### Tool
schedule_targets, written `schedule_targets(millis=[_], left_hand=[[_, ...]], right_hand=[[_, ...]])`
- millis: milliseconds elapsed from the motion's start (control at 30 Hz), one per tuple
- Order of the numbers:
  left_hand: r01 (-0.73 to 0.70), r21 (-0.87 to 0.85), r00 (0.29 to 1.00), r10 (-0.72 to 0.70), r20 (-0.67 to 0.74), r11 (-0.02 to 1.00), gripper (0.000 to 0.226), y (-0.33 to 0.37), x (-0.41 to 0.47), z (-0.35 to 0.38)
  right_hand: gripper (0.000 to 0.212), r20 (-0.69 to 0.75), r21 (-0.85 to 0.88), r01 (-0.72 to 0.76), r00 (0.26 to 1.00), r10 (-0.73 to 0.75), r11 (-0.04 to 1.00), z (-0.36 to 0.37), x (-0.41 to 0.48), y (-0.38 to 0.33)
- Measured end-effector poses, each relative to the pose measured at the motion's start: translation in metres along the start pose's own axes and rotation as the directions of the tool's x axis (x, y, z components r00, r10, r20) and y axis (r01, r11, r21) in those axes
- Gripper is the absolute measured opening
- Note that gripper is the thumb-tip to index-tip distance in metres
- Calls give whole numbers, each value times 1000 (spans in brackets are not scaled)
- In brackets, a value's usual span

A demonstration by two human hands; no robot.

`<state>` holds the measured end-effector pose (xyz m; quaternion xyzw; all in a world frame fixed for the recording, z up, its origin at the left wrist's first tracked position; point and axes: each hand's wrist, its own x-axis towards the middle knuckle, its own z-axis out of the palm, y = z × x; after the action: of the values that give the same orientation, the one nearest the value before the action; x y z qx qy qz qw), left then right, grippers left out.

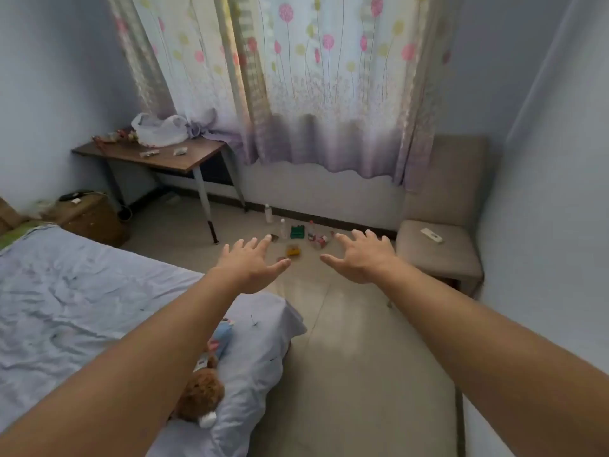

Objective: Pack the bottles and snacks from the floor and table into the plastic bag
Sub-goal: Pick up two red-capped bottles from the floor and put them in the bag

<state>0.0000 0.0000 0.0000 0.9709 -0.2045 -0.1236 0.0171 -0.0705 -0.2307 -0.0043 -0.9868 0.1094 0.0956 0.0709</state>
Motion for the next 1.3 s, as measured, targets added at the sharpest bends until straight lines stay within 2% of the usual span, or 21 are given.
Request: schedule_targets(millis=[200, 400, 800, 1067, 1300], left_hand=[[-7, 40, 999, 6, 40, 999, 88, -5, 51, 4], [-39, 49, 999, 40, -23, 998, 82, 8, 129, -2], [63, 42, 998, -62, -30, 997, 83, 48, 321, -29], [73, 2, 997, -73, -28, 997, 82, 52, 435, -49], [31, 43, 999, -30, -31, 999, 83, 32, 557, -40]], right_hand=[[85, -2, -6, -33, 999, 33, 999, 7, 49, 24], [84, 5, 33, -51, 999, 51, 998, 20, 138, 51], [83, 20, 15, 28, 999, -29, 999, -24, 343, 122], [81, 38, 25, -30, 999, 29, 999, -44, 441, 164], [81, 59, 31, -89, 994, 87, 996, -37, 539, 171]])
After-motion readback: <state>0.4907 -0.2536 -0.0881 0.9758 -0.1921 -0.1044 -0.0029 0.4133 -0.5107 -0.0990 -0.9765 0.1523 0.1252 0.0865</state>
